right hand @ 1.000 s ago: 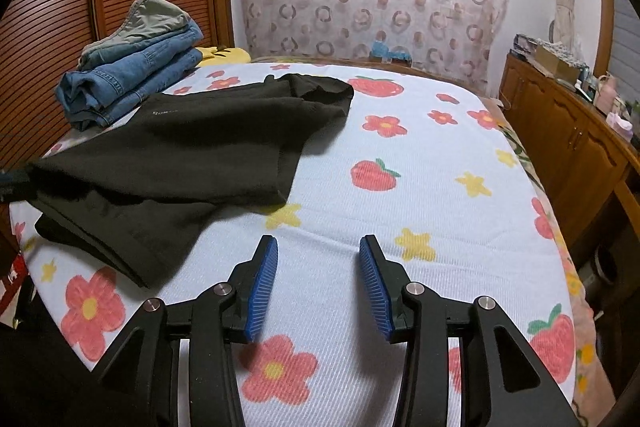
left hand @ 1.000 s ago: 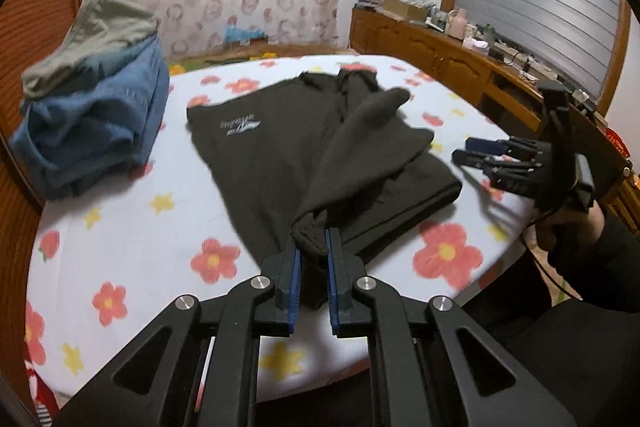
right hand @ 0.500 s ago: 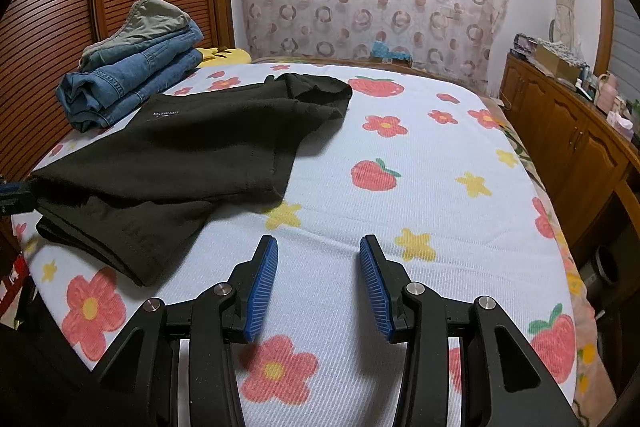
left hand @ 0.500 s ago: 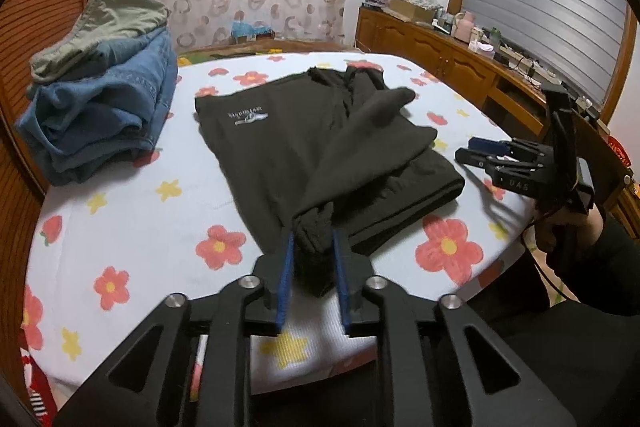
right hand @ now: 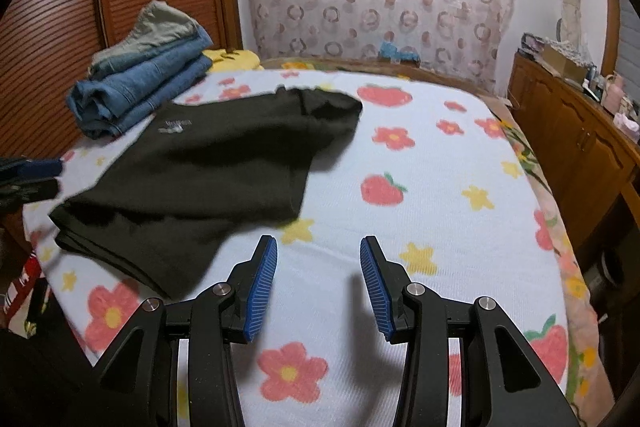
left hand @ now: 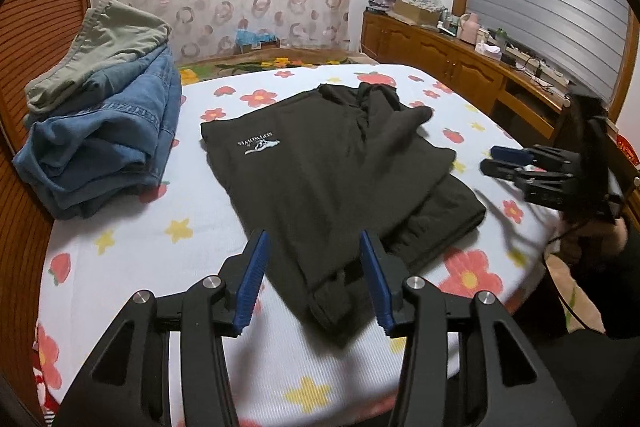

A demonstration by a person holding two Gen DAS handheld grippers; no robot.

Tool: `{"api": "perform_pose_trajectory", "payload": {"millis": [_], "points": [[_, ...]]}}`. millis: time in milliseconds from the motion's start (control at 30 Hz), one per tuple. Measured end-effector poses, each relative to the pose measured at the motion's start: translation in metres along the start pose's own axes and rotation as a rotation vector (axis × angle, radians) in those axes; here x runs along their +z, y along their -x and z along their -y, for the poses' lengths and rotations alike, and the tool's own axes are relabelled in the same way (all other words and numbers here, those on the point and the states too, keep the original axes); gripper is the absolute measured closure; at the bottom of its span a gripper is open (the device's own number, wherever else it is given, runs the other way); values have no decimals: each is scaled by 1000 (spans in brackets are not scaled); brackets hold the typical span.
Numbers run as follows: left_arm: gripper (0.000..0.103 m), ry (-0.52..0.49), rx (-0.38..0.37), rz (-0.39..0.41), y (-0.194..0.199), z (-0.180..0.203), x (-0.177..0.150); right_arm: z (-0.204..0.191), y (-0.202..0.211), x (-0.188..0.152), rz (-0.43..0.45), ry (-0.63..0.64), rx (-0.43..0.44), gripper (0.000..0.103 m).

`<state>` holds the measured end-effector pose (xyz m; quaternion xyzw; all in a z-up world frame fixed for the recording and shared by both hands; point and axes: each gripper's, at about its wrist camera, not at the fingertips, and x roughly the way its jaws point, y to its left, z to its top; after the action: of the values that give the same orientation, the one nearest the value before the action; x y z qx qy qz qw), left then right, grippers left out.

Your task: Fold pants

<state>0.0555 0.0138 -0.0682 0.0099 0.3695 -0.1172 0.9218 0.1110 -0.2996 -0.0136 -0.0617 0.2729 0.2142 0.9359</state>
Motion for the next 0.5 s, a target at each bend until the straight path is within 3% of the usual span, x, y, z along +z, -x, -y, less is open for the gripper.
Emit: {"api": "perform_pose_trajectory", "payload": {"millis": [100,500], "points": [[25,-2,-9,6,-10,-1,5,0,-3,7,4,10,18,58],[25,-1,8,-17,-38,-11,19,-4,-40,28,-69,23,77,58]]}}
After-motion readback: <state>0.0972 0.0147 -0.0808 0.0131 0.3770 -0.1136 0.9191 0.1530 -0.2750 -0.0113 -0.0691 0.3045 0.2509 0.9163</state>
